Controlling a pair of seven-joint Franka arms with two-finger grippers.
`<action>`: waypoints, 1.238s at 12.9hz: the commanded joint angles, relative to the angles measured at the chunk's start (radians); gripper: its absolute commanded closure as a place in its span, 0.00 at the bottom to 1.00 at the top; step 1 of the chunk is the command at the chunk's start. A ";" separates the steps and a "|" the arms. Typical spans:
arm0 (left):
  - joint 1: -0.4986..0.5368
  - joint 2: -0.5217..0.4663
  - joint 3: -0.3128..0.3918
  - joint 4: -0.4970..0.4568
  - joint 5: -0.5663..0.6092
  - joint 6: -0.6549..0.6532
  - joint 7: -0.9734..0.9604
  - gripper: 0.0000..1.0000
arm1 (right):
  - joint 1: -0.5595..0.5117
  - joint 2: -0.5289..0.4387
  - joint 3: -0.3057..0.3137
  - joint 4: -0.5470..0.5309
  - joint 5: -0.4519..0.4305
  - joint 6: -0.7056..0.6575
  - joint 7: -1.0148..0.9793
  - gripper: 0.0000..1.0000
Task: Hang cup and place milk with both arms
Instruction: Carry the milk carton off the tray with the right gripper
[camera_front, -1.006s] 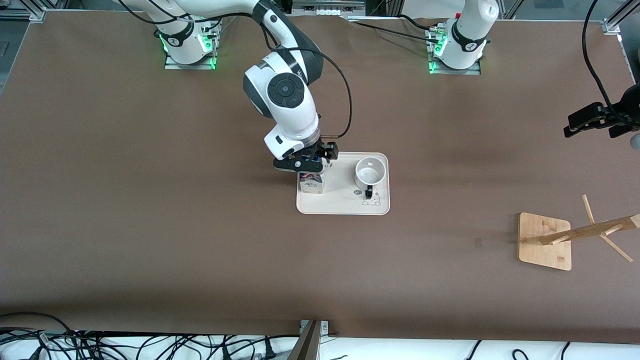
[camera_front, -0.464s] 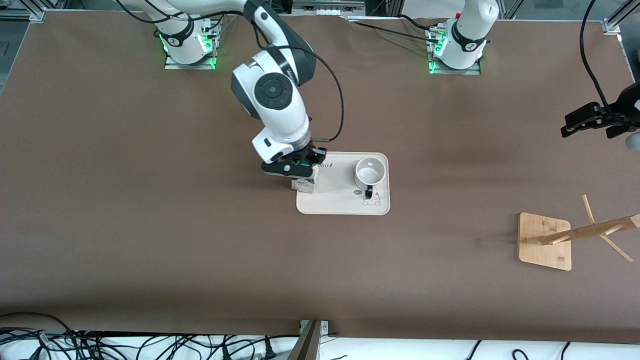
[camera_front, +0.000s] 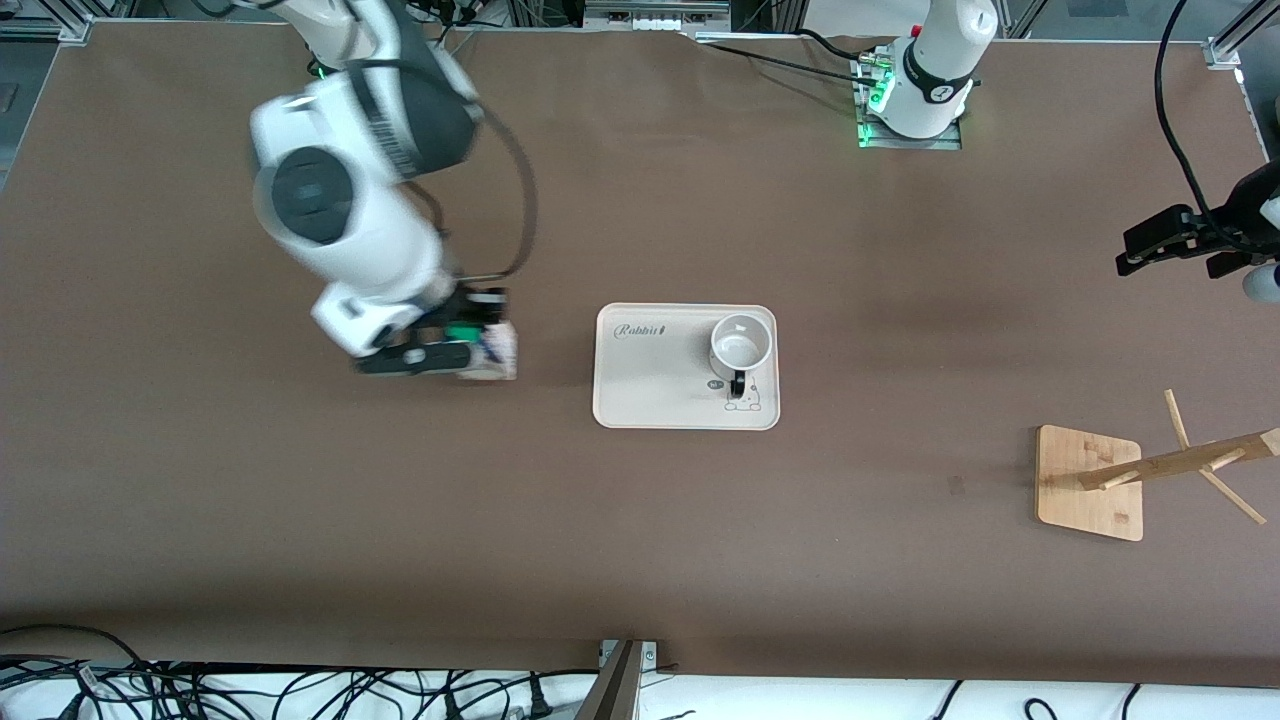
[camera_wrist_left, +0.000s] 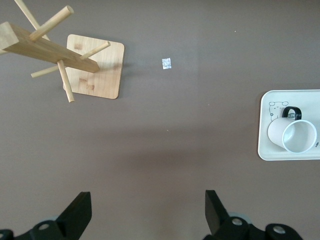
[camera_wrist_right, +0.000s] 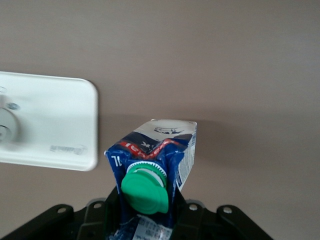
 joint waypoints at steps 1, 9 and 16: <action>-0.037 0.091 -0.027 0.044 0.004 -0.024 -0.143 0.00 | -0.029 -0.109 -0.094 -0.205 0.030 0.034 -0.236 0.62; -0.065 0.256 -0.254 0.042 -0.063 -0.024 -0.150 0.00 | -0.029 -0.178 -0.240 -0.537 0.091 0.292 -0.458 0.61; -0.223 0.417 -0.303 0.021 -0.099 0.268 -0.144 0.00 | -0.029 -0.178 -0.243 -0.565 0.092 0.339 -0.450 0.00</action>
